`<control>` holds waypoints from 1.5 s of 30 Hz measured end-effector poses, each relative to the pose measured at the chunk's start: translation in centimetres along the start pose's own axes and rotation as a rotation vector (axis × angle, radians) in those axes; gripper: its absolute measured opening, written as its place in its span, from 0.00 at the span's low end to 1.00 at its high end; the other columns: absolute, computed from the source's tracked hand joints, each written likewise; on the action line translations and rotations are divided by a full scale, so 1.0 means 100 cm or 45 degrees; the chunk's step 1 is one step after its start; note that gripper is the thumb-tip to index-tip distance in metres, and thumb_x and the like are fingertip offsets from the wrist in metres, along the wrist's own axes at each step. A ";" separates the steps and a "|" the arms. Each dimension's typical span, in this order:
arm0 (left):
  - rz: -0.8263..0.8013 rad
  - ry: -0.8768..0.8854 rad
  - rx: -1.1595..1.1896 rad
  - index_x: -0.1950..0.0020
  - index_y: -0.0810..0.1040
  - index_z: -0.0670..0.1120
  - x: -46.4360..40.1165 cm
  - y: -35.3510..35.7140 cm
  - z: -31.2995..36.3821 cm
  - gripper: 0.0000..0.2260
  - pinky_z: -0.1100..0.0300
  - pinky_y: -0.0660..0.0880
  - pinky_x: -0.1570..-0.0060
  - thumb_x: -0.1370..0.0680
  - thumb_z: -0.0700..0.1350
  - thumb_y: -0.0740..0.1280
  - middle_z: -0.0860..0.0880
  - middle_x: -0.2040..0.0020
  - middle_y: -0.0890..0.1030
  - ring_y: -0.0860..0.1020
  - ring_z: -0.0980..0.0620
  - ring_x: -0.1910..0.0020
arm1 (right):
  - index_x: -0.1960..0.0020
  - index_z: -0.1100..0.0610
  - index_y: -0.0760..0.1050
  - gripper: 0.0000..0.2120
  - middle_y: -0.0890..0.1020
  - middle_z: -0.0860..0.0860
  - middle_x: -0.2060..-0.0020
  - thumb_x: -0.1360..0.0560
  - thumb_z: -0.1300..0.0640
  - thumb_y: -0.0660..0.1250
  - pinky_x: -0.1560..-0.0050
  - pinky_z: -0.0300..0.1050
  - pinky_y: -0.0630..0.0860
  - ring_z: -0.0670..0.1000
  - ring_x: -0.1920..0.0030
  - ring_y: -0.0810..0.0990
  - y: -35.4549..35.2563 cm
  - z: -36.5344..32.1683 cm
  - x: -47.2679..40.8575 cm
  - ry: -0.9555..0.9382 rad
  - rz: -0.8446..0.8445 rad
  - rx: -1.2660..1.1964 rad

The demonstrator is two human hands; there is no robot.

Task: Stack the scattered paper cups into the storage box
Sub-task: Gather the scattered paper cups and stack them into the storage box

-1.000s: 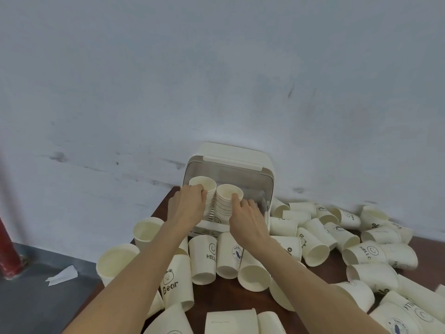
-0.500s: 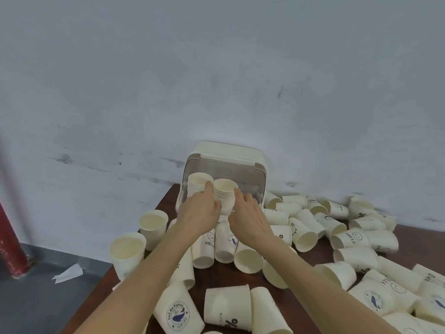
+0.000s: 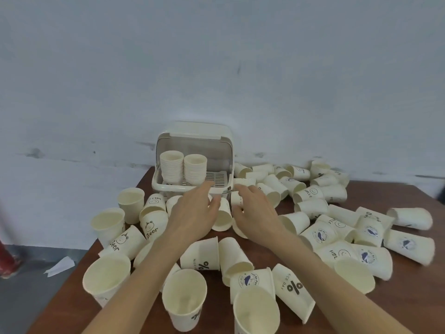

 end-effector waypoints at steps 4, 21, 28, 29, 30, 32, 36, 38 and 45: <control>-0.043 0.024 -0.041 0.33 0.70 0.52 0.003 0.014 0.019 0.15 0.47 0.76 0.48 0.19 0.52 0.57 0.51 0.48 0.80 0.77 0.48 0.48 | 0.30 0.54 0.64 0.21 0.72 0.53 0.41 0.22 0.57 0.59 0.42 0.45 0.66 0.54 0.39 0.68 -0.017 0.020 0.017 0.059 0.030 -0.006; -0.253 0.186 -0.112 0.33 0.72 0.53 0.008 0.075 0.104 0.17 0.52 0.73 0.47 0.19 0.55 0.55 0.53 0.43 0.78 0.75 0.49 0.43 | 0.29 0.55 0.65 0.22 0.73 0.53 0.40 0.23 0.56 0.60 0.40 0.47 0.66 0.55 0.39 0.70 -0.076 0.095 0.064 0.235 0.122 0.115; -0.279 0.285 -0.109 0.36 0.73 0.51 0.003 0.095 0.138 0.15 0.53 0.73 0.53 0.19 0.53 0.56 0.52 0.47 0.78 0.77 0.48 0.47 | 0.28 0.55 0.64 0.22 0.74 0.54 0.41 0.22 0.56 0.59 0.40 0.49 0.68 0.55 0.39 0.70 -0.097 0.127 0.080 0.325 0.141 0.148; -0.290 0.302 -0.112 0.37 0.73 0.50 0.002 0.098 0.142 0.14 0.53 0.72 0.54 0.19 0.52 0.56 0.52 0.47 0.77 0.77 0.48 0.48 | 0.29 0.55 0.65 0.22 0.74 0.54 0.40 0.22 0.57 0.59 0.40 0.49 0.68 0.55 0.39 0.70 -0.099 0.131 0.082 0.340 0.143 0.151; -0.301 0.323 -0.114 0.37 0.73 0.50 0.002 0.102 0.147 0.14 0.54 0.72 0.55 0.19 0.52 0.56 0.52 0.48 0.77 0.77 0.48 0.50 | 0.29 0.55 0.65 0.21 0.74 0.54 0.40 0.22 0.57 0.59 0.40 0.49 0.68 0.55 0.39 0.70 -0.102 0.136 0.085 0.355 0.143 0.157; -0.315 0.355 -0.106 0.39 0.74 0.50 0.002 0.109 0.156 0.13 0.53 0.73 0.55 0.19 0.52 0.56 0.52 0.48 0.76 0.76 0.49 0.50 | 0.29 0.56 0.65 0.21 0.74 0.54 0.40 0.22 0.57 0.59 0.41 0.48 0.68 0.55 0.39 0.70 -0.107 0.146 0.091 0.384 0.141 0.164; -0.328 0.413 -0.100 0.37 0.75 0.49 0.001 0.124 0.176 0.14 0.51 0.75 0.51 0.19 0.51 0.57 0.52 0.46 0.76 0.74 0.50 0.47 | 0.29 0.57 0.65 0.22 0.74 0.55 0.41 0.22 0.57 0.60 0.40 0.48 0.66 0.55 0.38 0.70 -0.117 0.168 0.102 0.450 0.148 0.174; -0.340 0.451 -0.100 0.39 0.75 0.49 0.002 0.131 0.188 0.14 0.50 0.74 0.51 0.19 0.51 0.57 0.52 0.48 0.77 0.74 0.50 0.47 | 0.32 0.58 0.68 0.20 0.75 0.55 0.42 0.23 0.57 0.60 0.40 0.50 0.68 0.56 0.40 0.71 -0.123 0.182 0.107 0.490 0.164 0.190; -0.503 0.495 -0.100 0.34 0.72 0.52 0.012 0.167 0.215 0.16 0.49 0.74 0.47 0.19 0.53 0.55 0.51 0.43 0.77 0.76 0.47 0.43 | 0.32 0.58 0.69 0.20 0.75 0.56 0.43 0.23 0.59 0.60 0.44 0.49 0.68 0.56 0.41 0.72 -0.142 0.224 0.130 0.626 0.201 0.207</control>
Point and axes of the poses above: each hand's wrist, its own x-axis away from the middle knuckle, its own y-axis out of the palm, z = x × y, the point moved 7 cm from there along -x, towards the middle knuckle
